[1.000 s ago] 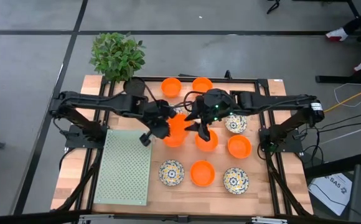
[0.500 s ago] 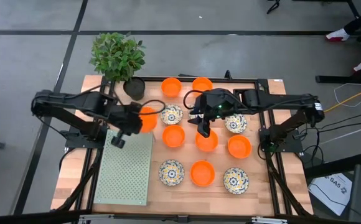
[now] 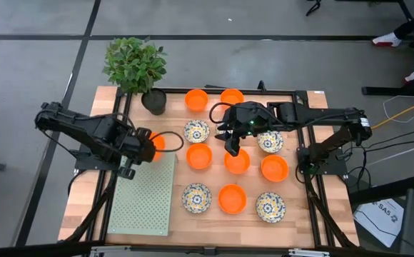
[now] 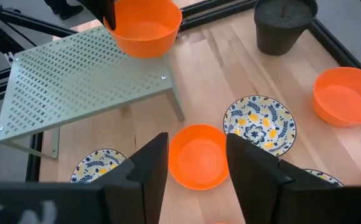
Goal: Pick & Place Mini bowls
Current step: Put the orange bowl on the shelf
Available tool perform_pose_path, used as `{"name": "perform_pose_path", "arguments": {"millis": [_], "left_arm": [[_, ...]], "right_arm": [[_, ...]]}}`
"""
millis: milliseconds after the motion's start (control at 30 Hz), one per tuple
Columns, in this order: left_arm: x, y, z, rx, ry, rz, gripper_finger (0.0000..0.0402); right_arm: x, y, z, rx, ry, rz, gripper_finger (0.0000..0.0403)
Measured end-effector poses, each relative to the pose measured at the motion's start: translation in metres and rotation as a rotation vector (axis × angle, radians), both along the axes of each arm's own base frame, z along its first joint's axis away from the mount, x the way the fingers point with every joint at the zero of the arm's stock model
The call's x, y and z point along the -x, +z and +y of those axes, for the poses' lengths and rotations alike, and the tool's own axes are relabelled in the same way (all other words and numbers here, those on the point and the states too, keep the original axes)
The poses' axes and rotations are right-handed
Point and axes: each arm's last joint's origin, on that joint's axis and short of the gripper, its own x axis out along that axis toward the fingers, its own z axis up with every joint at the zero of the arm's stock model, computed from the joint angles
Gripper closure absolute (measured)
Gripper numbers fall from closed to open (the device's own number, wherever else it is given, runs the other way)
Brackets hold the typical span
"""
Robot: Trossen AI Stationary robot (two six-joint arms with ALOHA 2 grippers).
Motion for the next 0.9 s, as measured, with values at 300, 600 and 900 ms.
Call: {"name": "perform_pose_path", "arguments": {"millis": [300,600,900], "left_arm": [[0.011,-0.006,-0.003,0.021,-0.021,-0.001,0.0399],[0.016,-0.008,-0.02,-0.05,-0.183,-0.012,0.0399],[0.011,-0.018,-0.04,-0.119,-0.207,0.021,0.0398]], "right_arm": [[0.0,0.0,-0.001,0.013,-0.017,0.0,0.0243],[0.0,0.0,-0.001,0.024,-0.022,0.003,0.0243],[0.0,-0.001,0.002,0.008,-0.004,0.005,0.0243]]}}
